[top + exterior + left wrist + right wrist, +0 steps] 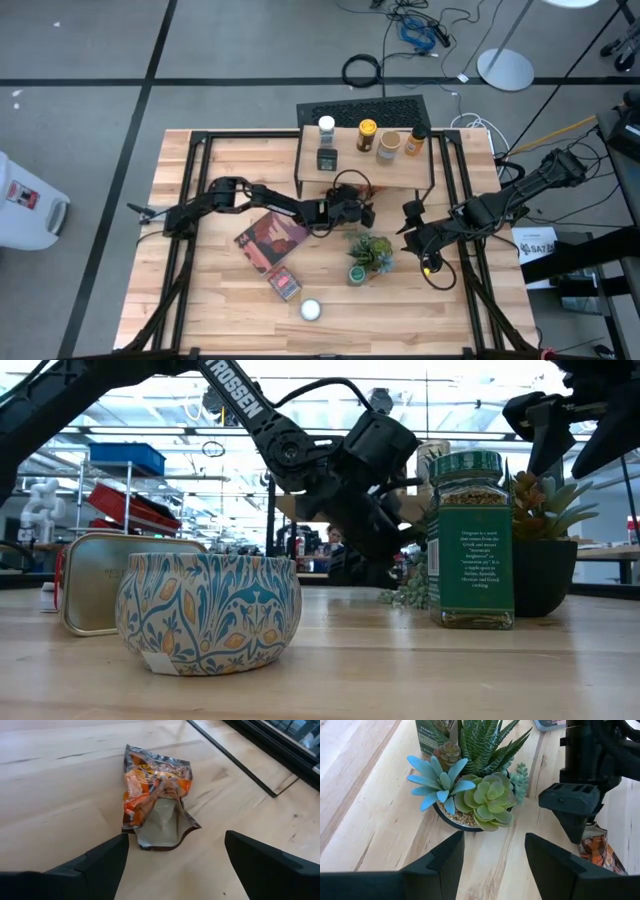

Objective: Shelf spices
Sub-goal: Put the orange seasoning bag on the shelf

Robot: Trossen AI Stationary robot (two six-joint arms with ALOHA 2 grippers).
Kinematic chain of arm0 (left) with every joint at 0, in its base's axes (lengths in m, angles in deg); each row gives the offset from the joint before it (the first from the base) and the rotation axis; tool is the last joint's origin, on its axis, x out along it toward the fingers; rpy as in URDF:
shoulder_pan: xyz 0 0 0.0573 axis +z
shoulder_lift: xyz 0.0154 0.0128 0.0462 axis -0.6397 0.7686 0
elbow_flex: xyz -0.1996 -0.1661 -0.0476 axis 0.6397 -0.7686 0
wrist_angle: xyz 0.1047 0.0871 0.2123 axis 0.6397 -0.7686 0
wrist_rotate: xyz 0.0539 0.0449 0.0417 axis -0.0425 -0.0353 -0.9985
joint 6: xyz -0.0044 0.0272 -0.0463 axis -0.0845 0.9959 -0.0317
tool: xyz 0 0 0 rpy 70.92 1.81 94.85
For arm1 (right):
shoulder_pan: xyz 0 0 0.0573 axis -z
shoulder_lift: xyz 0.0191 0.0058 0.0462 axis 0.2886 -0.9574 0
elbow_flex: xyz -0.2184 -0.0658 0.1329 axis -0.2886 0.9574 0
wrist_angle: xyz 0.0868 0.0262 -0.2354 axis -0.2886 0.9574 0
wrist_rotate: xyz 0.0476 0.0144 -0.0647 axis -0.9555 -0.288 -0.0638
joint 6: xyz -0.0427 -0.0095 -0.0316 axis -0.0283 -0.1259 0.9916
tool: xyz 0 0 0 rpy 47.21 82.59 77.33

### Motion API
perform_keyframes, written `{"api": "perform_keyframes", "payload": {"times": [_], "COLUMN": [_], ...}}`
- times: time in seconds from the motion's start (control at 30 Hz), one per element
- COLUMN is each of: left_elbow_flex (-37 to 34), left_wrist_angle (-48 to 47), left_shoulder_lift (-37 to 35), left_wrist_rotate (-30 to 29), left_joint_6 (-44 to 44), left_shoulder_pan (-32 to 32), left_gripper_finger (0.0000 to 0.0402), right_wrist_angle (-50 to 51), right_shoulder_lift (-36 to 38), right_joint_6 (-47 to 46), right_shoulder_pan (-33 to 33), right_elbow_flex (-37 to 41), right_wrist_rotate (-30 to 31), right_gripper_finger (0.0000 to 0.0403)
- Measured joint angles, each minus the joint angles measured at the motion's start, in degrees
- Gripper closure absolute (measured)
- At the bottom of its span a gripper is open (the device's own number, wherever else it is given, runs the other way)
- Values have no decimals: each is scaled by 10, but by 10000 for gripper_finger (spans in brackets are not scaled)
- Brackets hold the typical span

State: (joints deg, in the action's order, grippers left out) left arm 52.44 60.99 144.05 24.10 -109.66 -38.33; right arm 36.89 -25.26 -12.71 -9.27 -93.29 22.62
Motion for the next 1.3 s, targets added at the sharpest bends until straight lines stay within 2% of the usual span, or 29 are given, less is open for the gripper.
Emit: {"api": "perform_keyframes", "payload": {"times": [0.13,0.43,0.83,1.07,1.3], "left_elbow_flex": [0,1,1,1,1], "left_wrist_angle": [-1,-13,-39,-60,-70], "left_shoulder_lift": [0,0,-6,-9,-9], "left_wrist_rotate": [11,53,73,84,46], "left_joint_6": [18,21,88,99,116], "left_shoulder_pan": [-1,-4,-23,-22,-11], "left_gripper_finger": [60,4,6,6,6], "right_wrist_angle": [0,2,5,5,5], "right_shoulder_lift": [0,0,0,0,0], "right_joint_6": [-2,-6,-7,-7,-7], "right_shoulder_pan": [0,0,0,0,0], "right_elbow_flex": [0,0,0,0,0], "right_wrist_rotate": [0,0,0,0,0], "right_gripper_finger": [204,204,204,204,204]}}
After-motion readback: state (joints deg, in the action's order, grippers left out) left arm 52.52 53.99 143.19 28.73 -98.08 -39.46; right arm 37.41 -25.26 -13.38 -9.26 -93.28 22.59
